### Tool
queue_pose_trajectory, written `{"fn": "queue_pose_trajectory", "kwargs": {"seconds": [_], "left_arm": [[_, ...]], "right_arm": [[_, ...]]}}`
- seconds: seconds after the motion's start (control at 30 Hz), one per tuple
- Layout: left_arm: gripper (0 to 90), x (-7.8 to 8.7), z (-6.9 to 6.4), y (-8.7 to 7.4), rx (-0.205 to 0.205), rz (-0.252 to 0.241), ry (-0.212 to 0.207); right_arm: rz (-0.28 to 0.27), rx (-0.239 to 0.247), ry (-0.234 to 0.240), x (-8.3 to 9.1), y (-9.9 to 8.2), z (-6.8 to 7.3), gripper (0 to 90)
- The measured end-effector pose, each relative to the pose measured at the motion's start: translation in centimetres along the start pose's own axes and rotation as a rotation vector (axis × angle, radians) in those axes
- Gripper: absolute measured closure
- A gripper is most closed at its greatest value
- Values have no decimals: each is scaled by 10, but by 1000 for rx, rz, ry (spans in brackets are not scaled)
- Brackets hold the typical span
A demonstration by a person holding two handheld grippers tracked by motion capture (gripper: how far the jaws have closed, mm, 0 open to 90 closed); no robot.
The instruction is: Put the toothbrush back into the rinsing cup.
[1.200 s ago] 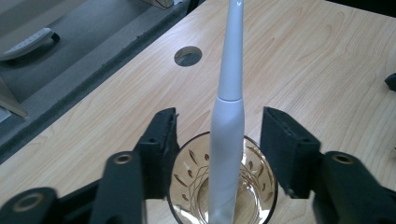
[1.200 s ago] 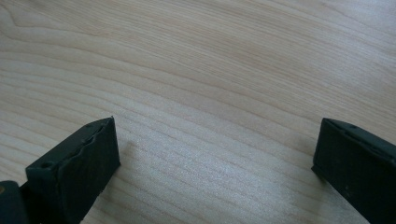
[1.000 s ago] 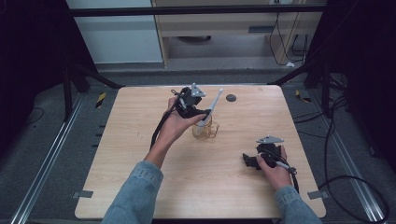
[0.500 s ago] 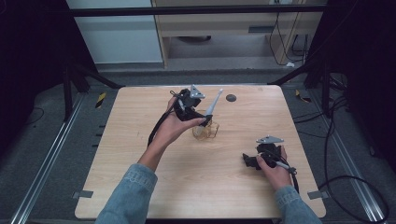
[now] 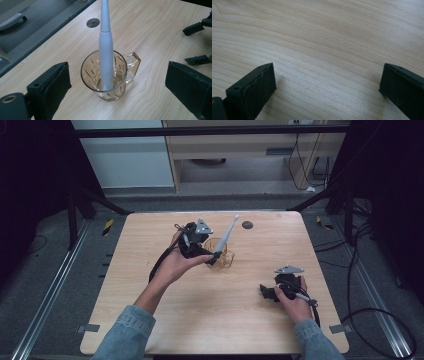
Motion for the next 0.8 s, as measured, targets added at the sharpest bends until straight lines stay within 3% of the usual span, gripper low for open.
{"fn": "queue_pose_trajectory", "kwargs": {"seconds": [0.13, 0.23, 0.4, 0.6, 0.8], "left_arm": [[55, 5, -1, -9, 1, 15, 24], [55, 10, -3, -14, 36, 3, 15], [47, 18, -5, -27, 41, 22, 13], [42, 24, -9, -43, 24, 50, -7], [42, 28, -8, -54, 18, 59, 5]], "right_arm": [[0, 1, 0, 0, 0, 0, 5], [0, 0, 0, 0, 0, 0, 5], [0, 0, 0, 0, 0, 0, 5], [0, 1, 0, 0, 0, 0, 5], [0, 1, 0, 0, 0, 0, 5]]}}
Point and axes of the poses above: each handheld gripper's, and its own axes: x roughly backward along the jaws, y roughly out of its top, z roughly to its left, the point moved 6 cm from there along -x, roughly forward along the jaws, and after that the axes turned 12 degrees about -z, right-handed, at the moved point
